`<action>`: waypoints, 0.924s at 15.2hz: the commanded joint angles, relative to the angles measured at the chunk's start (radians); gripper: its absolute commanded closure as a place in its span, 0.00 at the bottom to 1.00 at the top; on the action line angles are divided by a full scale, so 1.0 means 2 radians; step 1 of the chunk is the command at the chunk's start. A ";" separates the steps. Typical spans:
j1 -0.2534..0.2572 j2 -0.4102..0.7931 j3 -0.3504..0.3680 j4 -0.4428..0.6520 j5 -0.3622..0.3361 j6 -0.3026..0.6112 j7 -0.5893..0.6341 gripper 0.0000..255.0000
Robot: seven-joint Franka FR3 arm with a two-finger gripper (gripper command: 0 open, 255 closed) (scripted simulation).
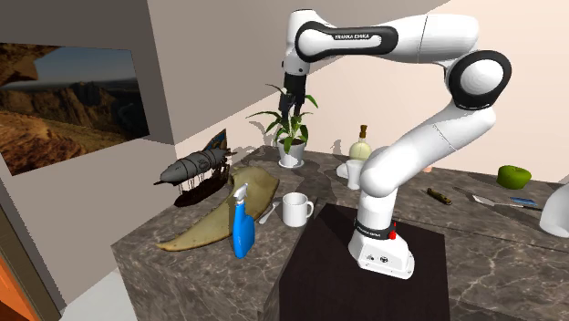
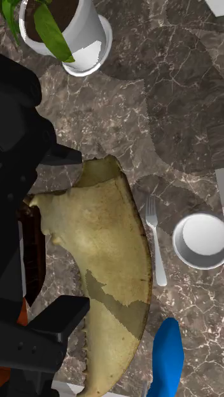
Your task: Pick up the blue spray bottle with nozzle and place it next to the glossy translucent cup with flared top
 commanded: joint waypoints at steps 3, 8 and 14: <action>-0.009 0.002 0.013 -0.022 0.020 0.004 0.051 0.00; -0.025 0.014 0.047 -0.071 0.080 0.023 0.177 0.00; -0.033 0.046 0.090 -0.119 0.166 0.068 0.323 0.00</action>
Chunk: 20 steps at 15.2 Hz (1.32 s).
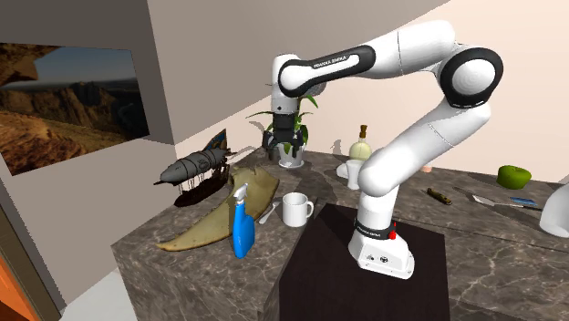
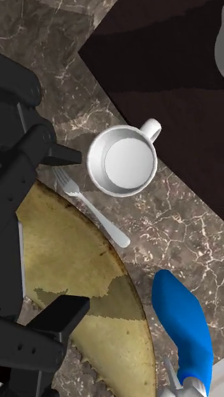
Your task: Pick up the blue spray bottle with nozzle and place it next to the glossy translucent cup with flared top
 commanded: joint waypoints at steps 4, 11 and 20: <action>0.001 0.044 0.038 -0.027 0.082 0.053 0.120 0.00; 0.012 0.137 0.089 -0.042 0.207 0.161 0.257 0.00; 0.033 0.241 0.127 -0.037 0.304 0.274 0.307 0.00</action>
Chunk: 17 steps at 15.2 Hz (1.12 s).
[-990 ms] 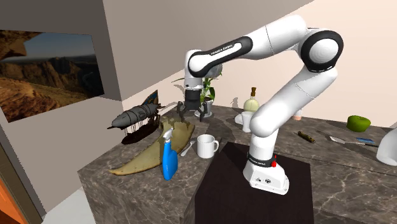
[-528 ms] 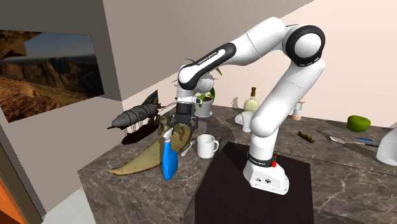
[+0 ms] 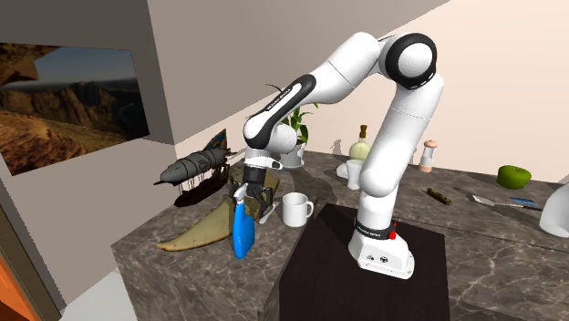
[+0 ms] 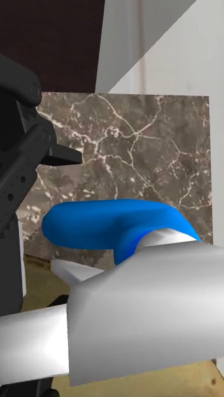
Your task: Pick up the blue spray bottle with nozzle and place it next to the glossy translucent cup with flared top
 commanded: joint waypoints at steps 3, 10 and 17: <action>0.007 0.025 0.009 -0.001 0.015 0.029 -0.008 0.00; 0.007 0.025 0.009 -0.001 0.015 0.029 -0.008 0.00; 0.007 0.025 0.009 -0.001 0.015 0.029 -0.008 1.00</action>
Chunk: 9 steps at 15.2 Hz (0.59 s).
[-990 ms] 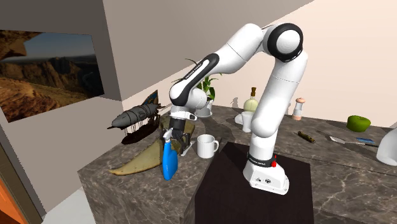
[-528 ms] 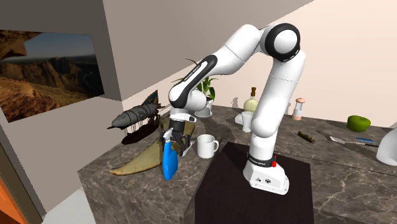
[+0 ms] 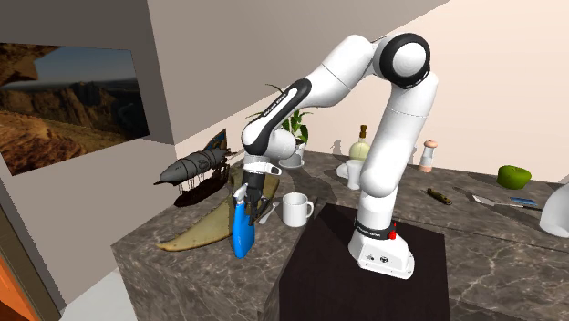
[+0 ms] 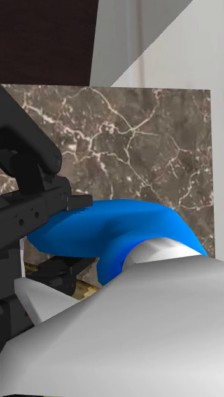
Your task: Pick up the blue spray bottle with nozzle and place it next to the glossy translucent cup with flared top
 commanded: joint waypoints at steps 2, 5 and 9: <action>0.000 0.000 0.000 0.000 0.000 0.000 0.000 1.00; -0.001 -0.007 -0.001 0.001 -0.004 -0.007 0.005 1.00; -0.004 -0.033 -0.005 0.007 -0.017 -0.037 0.024 1.00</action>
